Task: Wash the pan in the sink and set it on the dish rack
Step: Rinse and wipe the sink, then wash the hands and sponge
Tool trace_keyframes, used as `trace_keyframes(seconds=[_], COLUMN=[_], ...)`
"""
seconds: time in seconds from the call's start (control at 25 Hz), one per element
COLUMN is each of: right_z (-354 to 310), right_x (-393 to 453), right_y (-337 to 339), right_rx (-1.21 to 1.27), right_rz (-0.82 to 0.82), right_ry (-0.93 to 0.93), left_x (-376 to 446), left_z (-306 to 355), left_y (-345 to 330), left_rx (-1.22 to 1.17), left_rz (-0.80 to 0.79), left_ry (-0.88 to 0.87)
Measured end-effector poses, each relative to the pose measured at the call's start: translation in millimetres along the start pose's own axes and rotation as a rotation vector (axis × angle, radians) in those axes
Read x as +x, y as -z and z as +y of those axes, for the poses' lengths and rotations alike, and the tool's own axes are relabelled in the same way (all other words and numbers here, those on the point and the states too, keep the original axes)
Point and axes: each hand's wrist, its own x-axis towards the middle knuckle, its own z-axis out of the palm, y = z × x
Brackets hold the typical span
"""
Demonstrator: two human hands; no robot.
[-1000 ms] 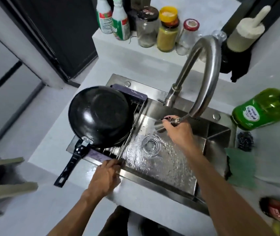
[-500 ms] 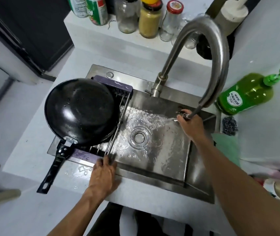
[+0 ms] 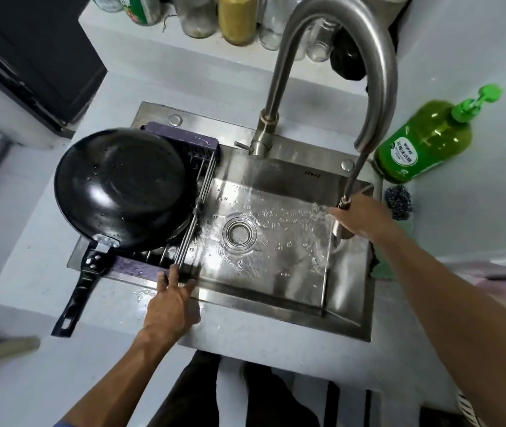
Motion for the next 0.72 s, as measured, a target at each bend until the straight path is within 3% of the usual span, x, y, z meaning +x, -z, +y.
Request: trace_keyframes(seconds=[0.2,0.4,0.52,0.72], right_z=[-15.8,-52.8,-76.0,-101.0], right_x=[-22.8,-48.6,-50.4,-54.0], right_y=[-32.0,-64.0,-70.0,-70.0], right_rx=[0.151,0.626,0.836,0.832], right_rz=[-0.077,-0.147,-0.092,-0.073], right_ry=[0.077,0.05,0.075,0.175], left_x=[-7.3,-11.9,-12.4,-15.2], left_z=[5.7,10.2,8.3,7.8], left_y=[10.1,19.2,17.5,20.5], left_rx=[-0.072,-0.117,-0.111,-0.138], left_rz=[-0.003,-0.016,-0.021,-0.017], left_ry=[0.038,0.053,0.059,0.061])
